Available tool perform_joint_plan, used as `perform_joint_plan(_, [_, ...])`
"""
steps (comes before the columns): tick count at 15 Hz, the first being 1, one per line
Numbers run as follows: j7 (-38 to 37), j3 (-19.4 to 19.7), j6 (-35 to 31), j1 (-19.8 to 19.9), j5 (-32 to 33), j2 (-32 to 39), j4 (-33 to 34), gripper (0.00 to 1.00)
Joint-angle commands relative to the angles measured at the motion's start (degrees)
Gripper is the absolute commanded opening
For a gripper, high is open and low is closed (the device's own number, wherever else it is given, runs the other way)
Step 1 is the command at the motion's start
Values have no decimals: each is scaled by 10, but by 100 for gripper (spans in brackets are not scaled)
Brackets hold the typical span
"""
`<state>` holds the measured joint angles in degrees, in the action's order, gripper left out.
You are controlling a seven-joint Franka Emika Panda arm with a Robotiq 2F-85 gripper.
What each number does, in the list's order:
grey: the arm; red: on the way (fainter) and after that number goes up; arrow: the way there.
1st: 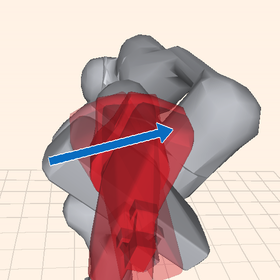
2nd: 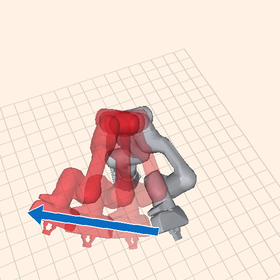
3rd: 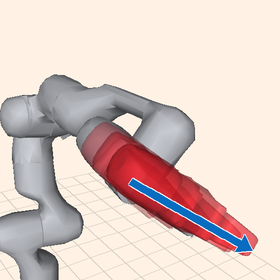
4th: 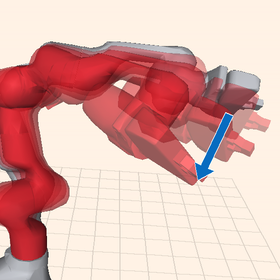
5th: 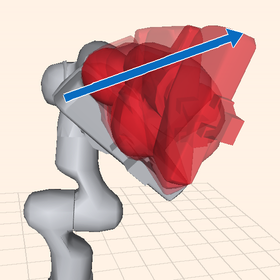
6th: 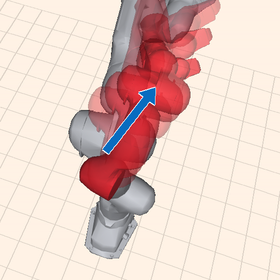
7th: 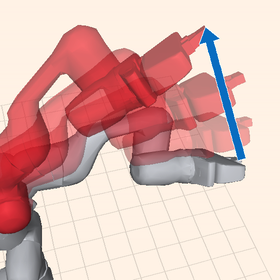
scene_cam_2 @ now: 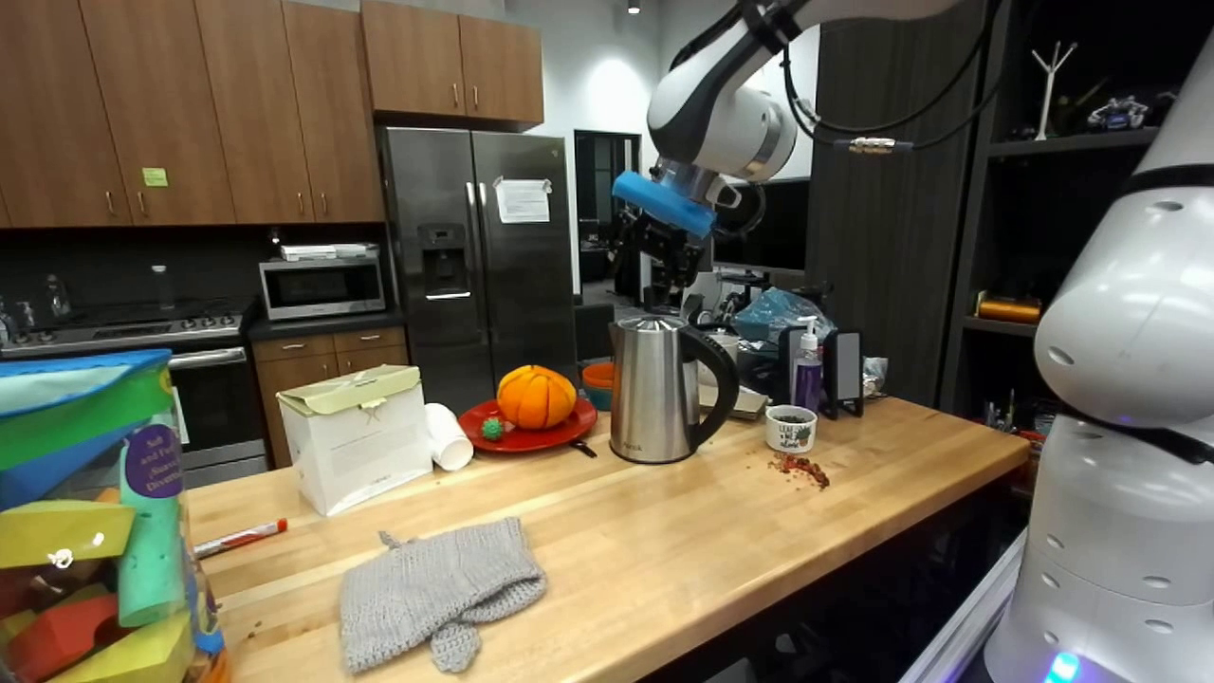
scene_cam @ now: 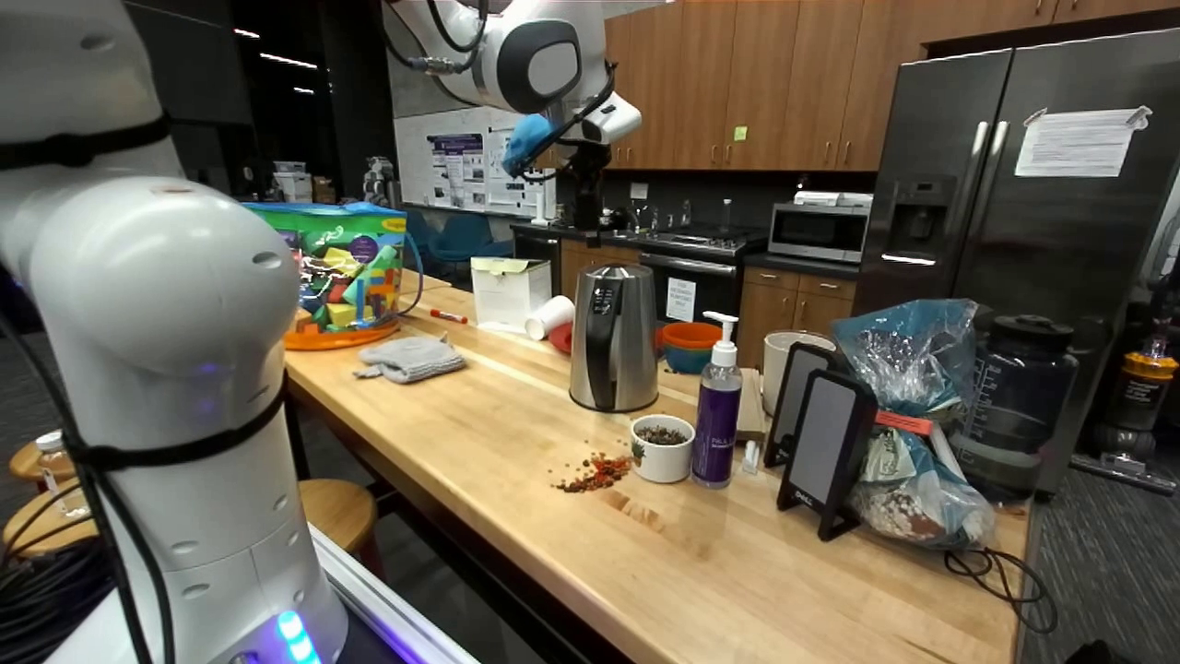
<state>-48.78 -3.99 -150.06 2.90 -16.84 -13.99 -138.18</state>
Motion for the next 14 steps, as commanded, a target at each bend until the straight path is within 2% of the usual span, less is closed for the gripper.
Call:
perform_joint_plan(1, [8, 14, 23, -9, -26, 25, 25, 100])
perform_joint_plan(8, [42, 29, 27, -17, -82, 54, 48, 100])
perform_joint_plan(14, [47, 41, 40, -11, -89, 71, 63, 100])
